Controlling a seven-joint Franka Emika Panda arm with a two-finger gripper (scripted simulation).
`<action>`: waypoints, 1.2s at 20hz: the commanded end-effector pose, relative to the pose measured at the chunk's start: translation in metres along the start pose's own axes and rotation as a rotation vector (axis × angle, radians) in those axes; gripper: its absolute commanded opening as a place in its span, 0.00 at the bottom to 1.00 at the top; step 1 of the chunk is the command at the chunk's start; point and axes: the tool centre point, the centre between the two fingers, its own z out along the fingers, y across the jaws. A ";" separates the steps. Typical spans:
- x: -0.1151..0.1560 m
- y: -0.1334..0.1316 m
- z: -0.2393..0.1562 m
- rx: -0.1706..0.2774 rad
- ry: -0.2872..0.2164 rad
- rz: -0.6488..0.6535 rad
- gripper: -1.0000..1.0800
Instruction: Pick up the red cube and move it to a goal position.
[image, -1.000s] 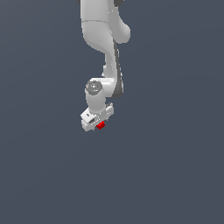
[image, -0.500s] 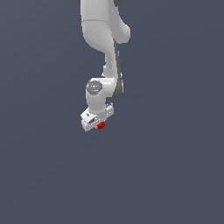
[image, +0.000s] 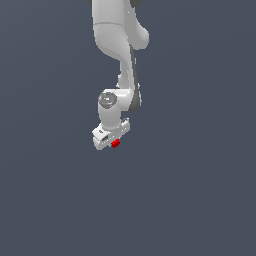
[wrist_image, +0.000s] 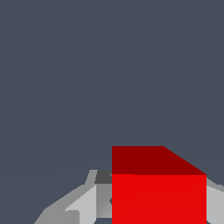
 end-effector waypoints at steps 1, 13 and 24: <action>0.003 0.001 -0.001 0.000 0.000 0.000 0.00; 0.045 0.022 -0.006 0.000 0.000 0.000 0.00; 0.102 0.050 -0.014 0.000 0.000 0.000 0.00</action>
